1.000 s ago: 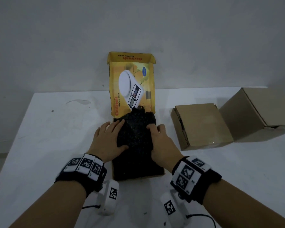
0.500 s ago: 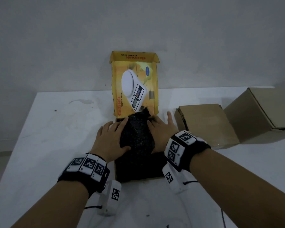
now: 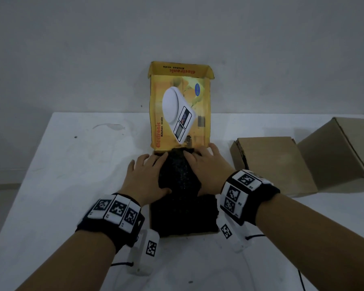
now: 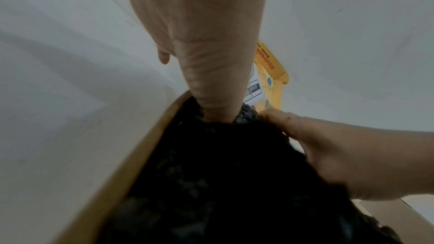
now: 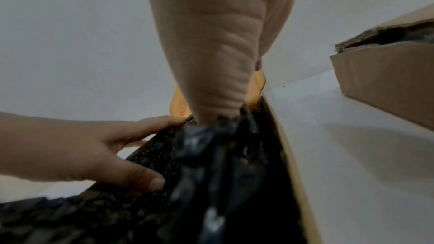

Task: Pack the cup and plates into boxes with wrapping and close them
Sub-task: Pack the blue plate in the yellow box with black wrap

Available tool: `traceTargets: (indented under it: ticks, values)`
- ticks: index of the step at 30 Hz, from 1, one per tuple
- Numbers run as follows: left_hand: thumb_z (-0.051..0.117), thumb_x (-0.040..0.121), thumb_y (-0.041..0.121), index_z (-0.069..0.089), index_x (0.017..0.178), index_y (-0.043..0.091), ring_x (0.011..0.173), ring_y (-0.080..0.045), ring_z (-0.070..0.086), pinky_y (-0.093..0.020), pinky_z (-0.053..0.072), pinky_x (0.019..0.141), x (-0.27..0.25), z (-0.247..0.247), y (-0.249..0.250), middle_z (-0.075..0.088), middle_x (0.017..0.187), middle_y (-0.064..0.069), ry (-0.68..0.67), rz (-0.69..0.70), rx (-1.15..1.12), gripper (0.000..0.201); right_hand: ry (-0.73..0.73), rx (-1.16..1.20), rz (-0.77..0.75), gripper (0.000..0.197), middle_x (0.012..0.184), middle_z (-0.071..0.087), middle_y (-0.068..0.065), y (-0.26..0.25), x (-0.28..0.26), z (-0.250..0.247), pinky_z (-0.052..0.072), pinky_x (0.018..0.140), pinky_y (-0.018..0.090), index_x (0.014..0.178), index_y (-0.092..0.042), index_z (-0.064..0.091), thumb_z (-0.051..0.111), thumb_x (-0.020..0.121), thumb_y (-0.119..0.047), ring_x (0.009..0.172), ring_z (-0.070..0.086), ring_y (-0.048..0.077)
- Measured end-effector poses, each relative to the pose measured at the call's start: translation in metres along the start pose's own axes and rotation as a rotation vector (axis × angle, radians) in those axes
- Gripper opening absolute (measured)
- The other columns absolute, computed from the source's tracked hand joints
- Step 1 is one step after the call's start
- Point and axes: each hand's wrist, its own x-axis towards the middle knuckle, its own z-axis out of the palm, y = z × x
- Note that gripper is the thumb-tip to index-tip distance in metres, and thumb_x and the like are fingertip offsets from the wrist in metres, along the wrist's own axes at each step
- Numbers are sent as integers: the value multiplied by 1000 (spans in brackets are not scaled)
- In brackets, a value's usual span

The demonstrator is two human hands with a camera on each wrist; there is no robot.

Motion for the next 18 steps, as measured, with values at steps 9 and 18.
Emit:
traceTargets:
  ticks: [9,18]
  values:
    - [62,76,59,-2,151,27,141,-23,14,-46,17,116,-4,0,2,19,154,5,-26,-26,-88,103,-148,145,137,79,150,18,14,-1,10,-7,7,112,61,141,-13,31,66,79,-46,140,9,34]
    - [30,98,38,12,149,35,139,-24,16,-45,18,112,-1,-6,7,25,153,5,-22,-105,-342,54,-314,318,-126,107,155,-24,-1,17,-45,11,-11,115,52,148,-20,-17,61,82,-53,141,-27,17]
